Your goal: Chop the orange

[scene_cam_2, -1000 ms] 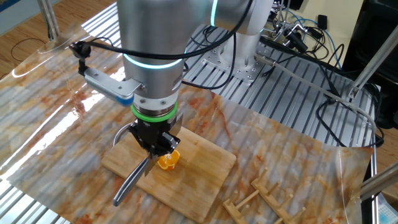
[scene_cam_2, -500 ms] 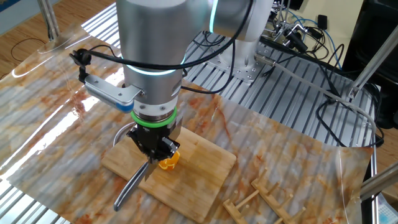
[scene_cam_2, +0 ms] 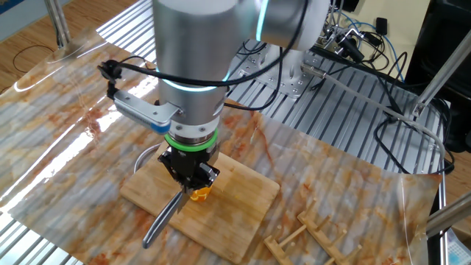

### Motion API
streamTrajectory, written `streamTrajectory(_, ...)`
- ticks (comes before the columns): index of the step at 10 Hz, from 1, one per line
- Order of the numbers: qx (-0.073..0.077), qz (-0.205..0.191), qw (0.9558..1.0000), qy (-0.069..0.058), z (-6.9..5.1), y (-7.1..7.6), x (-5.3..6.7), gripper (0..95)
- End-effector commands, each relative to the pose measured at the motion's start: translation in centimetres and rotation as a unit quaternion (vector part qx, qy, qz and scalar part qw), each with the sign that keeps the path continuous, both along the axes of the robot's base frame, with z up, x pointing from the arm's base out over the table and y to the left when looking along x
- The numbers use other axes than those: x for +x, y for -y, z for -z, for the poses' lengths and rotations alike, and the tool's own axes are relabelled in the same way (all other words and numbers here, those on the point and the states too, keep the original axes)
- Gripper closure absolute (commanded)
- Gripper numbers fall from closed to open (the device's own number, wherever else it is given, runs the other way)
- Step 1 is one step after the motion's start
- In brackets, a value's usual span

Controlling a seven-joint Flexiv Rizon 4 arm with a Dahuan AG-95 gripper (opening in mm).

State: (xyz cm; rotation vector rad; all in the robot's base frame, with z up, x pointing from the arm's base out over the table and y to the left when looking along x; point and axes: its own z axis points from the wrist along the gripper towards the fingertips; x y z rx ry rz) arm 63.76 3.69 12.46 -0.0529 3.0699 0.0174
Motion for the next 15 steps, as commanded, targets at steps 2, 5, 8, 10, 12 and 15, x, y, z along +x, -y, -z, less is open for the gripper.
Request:
streamTrajectory(2, 0.002, -0.003, 1.0, -0.002, -0.1, 0.4, -0.6, 95.0)
streamTrajectory(5, 0.004, 0.003, 1.0, -0.002, 0.3, 0.8, -1.9, 95.0)
streamTrajectory(8, 0.006, 0.003, 1.0, -0.001, 0.7, 1.1, -2.7, 95.0)
streamTrajectory(10, 0.007, 0.003, 1.0, 0.001, 0.8, 1.2, -2.8, 95.0)
streamTrajectory(12, 0.006, 0.001, 1.0, 0.003, 0.8, 1.2, -2.9, 95.0)
streamTrajectory(15, 0.005, -0.001, 1.0, 0.007, 1.1, 1.5, -3.2, 95.0)
